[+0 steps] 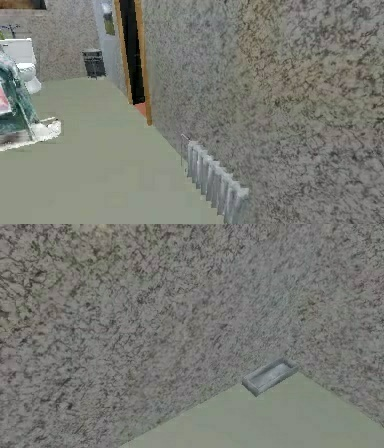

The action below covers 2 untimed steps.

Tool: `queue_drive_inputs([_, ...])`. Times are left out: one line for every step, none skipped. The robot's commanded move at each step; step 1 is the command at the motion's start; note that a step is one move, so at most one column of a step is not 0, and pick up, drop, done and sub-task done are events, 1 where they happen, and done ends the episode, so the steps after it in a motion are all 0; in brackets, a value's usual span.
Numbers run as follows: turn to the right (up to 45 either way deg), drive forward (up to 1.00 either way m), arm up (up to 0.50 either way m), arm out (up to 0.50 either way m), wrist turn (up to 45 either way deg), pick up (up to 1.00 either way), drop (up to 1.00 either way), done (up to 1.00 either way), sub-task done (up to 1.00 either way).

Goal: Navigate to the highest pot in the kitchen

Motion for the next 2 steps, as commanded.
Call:
queue_drive_inputs([0.0,0.8,0.0,0.0,0.0,0.0,0.0,0.0,0.0])
queue_drive_inputs([-30.0,0.0,0.0,0.0,0.0,0.0,0.0,0.0,0.0])
